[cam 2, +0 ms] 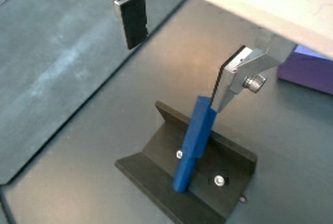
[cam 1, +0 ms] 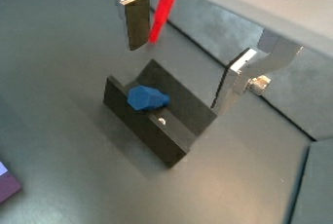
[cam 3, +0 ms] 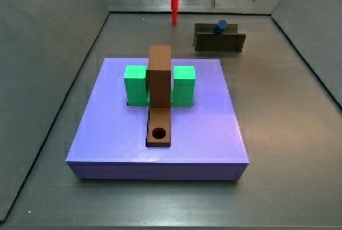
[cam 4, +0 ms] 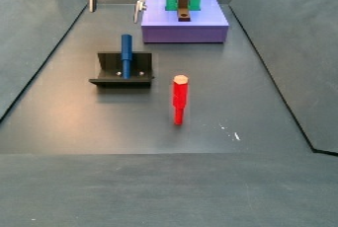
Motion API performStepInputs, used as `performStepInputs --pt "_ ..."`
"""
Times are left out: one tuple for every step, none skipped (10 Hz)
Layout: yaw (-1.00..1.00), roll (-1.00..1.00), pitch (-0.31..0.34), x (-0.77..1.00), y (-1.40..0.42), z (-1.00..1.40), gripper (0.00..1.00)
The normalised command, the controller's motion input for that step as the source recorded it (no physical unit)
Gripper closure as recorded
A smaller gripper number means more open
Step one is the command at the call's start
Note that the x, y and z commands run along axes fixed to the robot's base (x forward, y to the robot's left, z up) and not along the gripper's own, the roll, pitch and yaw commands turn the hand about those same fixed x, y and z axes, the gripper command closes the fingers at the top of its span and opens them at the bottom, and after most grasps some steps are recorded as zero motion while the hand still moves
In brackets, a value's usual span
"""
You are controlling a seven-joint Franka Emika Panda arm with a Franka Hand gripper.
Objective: Pick up the blue object. Move up. Place the blue object on the fixture. Regrasp the blue object. Move to above the board. Insert the blue object.
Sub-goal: Regrasp the blue object.
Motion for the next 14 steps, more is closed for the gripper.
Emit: performStepInputs --pt "0.3 1.0 0.506 0.09 -0.12 0.0 0.0" --pt "0.4 0.88 0.494 0.13 -0.06 0.0 0.0" --pt "0.47 0.79 0.471 0.13 -0.02 0.0 0.0" --pt "0.5 0.69 0.44 0.15 -0.03 0.0 0.0" --pt "0.47 0.46 0.311 0.17 -0.07 0.0 0.0" --pt "0.35 0.23 0.251 0.2 -0.09 0.0 0.0" --pt "0.07 0.04 0.0 0.0 -0.08 0.0 0.0" --pt "0.03 0.0 0.0 0.0 0.0 0.0 0.0" --pt "0.0 0.0 0.0 0.0 0.0 -0.02 0.0" --pt "0.0 0.0 0.0 0.0 0.0 -0.09 0.0" --pt "0.0 0.0 0.0 0.0 0.0 -0.11 0.0" --pt "0.0 0.07 0.011 0.0 -0.01 -0.13 0.0" --pt "0.03 0.23 0.011 0.0 -0.05 -0.21 0.0" --pt "0.21 0.37 -0.054 -0.21 -0.22 -0.29 0.0"
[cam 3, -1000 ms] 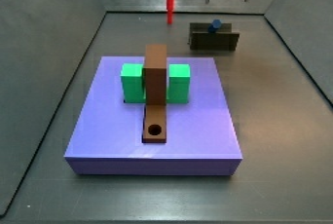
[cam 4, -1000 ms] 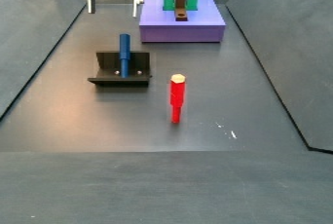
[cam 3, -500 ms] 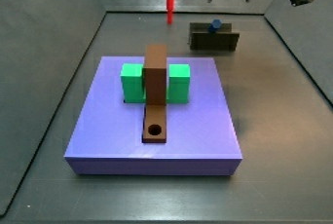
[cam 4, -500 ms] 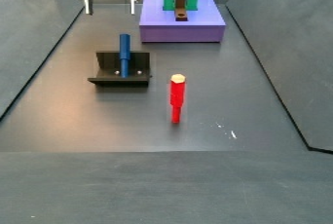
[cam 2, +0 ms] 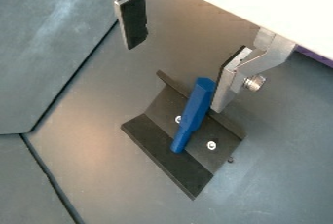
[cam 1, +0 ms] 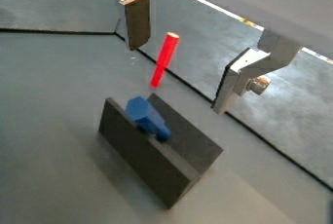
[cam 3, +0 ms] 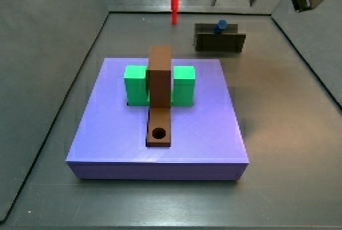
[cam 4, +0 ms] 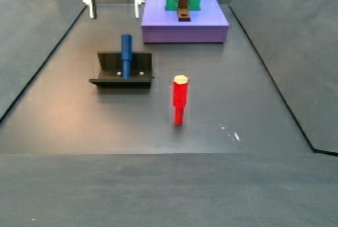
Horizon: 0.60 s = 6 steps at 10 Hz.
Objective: Pick up the blue object. Move up. Place the blue object on the fixture. Regrasp the blue object. Move to above the board. Insert the blue object.
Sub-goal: Regrasp the blue object.
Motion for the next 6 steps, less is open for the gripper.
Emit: performStepInputs --pt "0.28 0.58 -0.086 -0.16 -0.32 -0.31 0.0" --pt "0.21 0.63 0.0 -0.05 -0.31 -0.32 0.0" --pt "0.28 0.84 0.0 0.0 -0.2 -0.36 0.0" --pt "0.21 0.88 0.123 0.26 -0.13 -0.29 0.0" --pt "0.18 0.69 0.169 0.22 0.0 -0.23 0.0" --pt "0.27 0.41 0.169 0.29 0.0 -0.07 0.0"
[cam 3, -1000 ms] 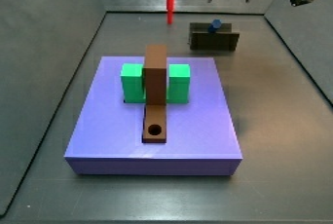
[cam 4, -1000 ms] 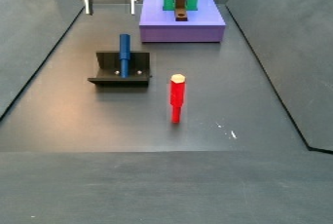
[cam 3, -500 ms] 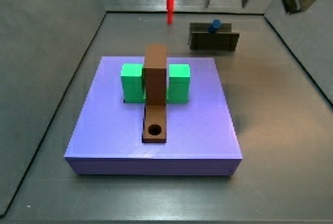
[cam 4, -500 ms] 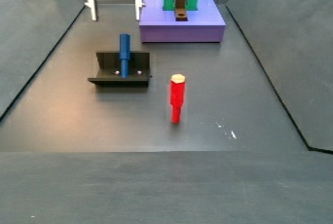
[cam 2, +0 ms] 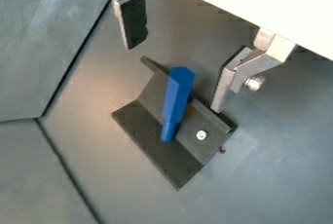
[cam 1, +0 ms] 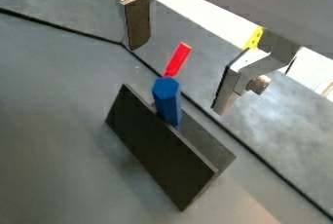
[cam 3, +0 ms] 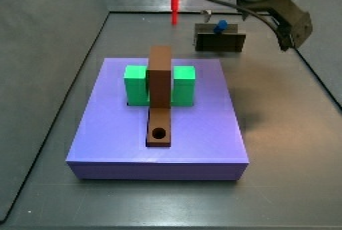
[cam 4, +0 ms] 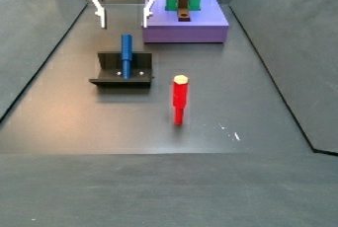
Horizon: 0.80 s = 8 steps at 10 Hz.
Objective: Pick up the blue object. Move up. Place the blue object on the fixture. Regrasp the blue object. Move to above the board. Insert the blue object.
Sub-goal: Regrasp the blue object.
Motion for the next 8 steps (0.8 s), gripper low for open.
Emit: performStepInputs --pt "0.35 0.25 0.14 0.37 0.0 -0.01 0.0" --pt "0.31 0.19 0.02 0.25 0.05 -0.16 0.0" --pt "0.28 0.11 0.0 0.03 0.1 -0.21 0.0" --pt "0.19 0.0 0.0 0.0 0.06 -0.15 0.0" --pt "0.17 0.06 0.0 0.0 0.04 -0.15 0.0" --pt "0.09 0.13 0.0 -0.01 0.05 -0.13 0.0" --pt "0.0 0.11 0.0 -0.05 0.05 -0.13 0.0" --pt "0.0 0.13 0.0 -0.05 0.05 -0.18 0.0"
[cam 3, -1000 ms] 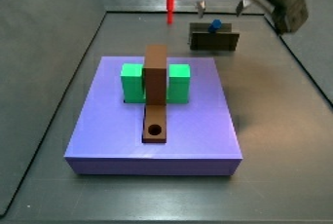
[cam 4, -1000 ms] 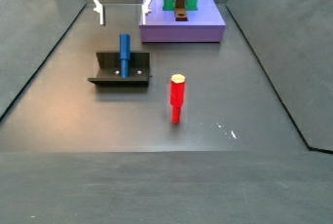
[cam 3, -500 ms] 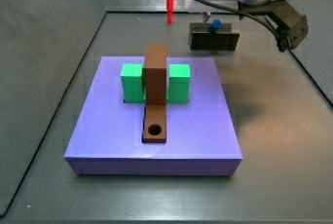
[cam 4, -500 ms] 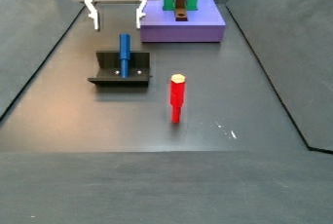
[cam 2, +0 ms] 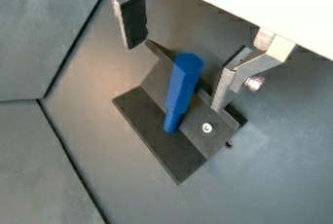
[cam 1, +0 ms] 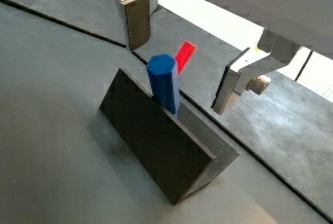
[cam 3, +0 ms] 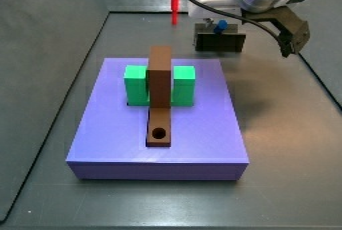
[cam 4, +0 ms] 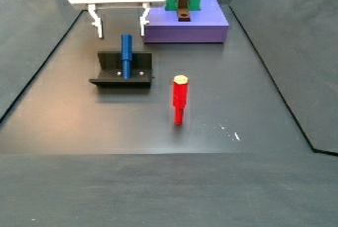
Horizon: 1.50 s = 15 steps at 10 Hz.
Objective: Pick up the blue object. Move up. Place the blue object on the fixture. Regrasp the blue object. Move to above the board. Insert the blue object.
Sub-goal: Regrasp the blue object.
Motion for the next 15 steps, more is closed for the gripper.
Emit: performStepInputs --pt "0.0 0.13 0.0 -0.03 0.05 -0.17 0.0" --pt "0.0 0.18 0.0 -0.05 0.04 -0.19 0.0" --pt "0.0 0.21 0.0 -0.05 0.03 -0.17 0.0" --pt "0.0 0.22 0.0 -0.06 0.01 -0.12 0.0" --pt "0.0 0.14 0.0 0.0 0.0 0.0 0.0" --pt "0.0 0.09 0.0 0.0 0.0 -0.06 0.0" --pt "-0.1 0.18 0.0 0.0 0.0 -0.09 0.0" --pt "0.0 0.0 0.0 0.0 0.0 0.0 0.0" --pt "0.0 0.0 0.0 0.0 0.0 0.0 1.0" --pt "0.0 0.0 0.0 0.0 0.0 0.0 1.0" --pt "0.0 0.0 0.0 0.0 0.0 0.0 1.0" --pt "0.0 0.0 0.0 0.0 0.0 0.0 1.0" --pt "0.0 0.0 0.0 0.0 0.0 0.0 1.0" --pt "0.0 0.0 0.0 0.0 0.0 0.0 1.0" --pt "0.0 0.0 0.0 0.0 0.0 0.0 1.0"
